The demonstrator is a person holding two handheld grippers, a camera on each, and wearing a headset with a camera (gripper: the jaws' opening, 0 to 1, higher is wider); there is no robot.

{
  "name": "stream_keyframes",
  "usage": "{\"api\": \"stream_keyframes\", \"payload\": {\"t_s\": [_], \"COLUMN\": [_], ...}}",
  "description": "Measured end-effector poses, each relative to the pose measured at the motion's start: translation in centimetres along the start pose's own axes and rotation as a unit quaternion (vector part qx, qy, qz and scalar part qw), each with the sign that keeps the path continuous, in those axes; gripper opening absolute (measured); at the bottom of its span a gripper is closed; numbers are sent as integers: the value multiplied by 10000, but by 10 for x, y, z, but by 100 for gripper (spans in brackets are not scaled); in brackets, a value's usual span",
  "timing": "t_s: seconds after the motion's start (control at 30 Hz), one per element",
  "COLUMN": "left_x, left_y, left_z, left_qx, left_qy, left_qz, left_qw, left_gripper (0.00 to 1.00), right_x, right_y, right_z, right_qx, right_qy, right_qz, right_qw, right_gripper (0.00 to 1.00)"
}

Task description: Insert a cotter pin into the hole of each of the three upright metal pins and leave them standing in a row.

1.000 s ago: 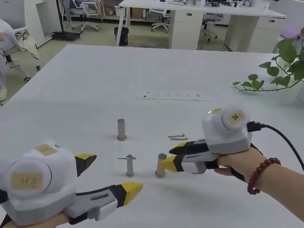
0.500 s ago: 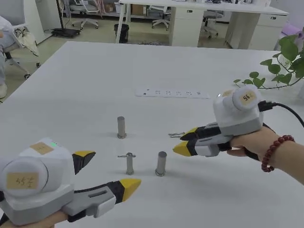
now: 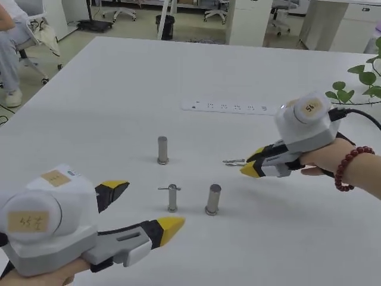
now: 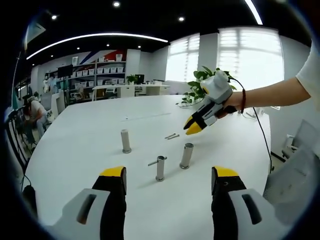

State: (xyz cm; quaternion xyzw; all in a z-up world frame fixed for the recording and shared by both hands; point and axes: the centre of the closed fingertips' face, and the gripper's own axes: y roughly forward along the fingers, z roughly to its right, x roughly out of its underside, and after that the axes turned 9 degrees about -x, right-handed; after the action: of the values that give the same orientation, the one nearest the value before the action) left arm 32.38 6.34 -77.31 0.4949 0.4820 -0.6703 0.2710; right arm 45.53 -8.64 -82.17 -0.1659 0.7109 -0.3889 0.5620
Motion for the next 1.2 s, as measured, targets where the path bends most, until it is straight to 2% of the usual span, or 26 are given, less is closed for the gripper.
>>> {"api": "stream_keyframes", "payload": {"t_s": [0.2, 0.47, 0.77, 1.0, 1.2], "left_x": [-1, 0, 0, 0, 2], "left_y": [1, 2, 1, -1, -1], "left_z": [-3, -7, -12, -12, -10], "left_qx": [-26, -90, -184, -230, -201], "left_qy": [-19, 8, 40, 50, 131], "left_qz": [18, 55, 63, 84, 36], "left_qw": [10000, 9999, 9998, 9997, 9997], "left_gripper": [67, 65, 64, 63, 63], "right_x": [3, 8, 12, 19, 18], "right_y": [11, 24, 31, 34, 35], "right_z": [13, 26, 45, 47, 49], "right_qx": [-4, 76, 128, -1, -125], "right_qy": [-191, -460, -507, -616, -648], "right_qz": [-288, -526, -757, -1008, -1097], "right_qw": [9994, 9975, 9958, 9930, 9918], "right_gripper": [17, 15, 14, 13, 11]}}
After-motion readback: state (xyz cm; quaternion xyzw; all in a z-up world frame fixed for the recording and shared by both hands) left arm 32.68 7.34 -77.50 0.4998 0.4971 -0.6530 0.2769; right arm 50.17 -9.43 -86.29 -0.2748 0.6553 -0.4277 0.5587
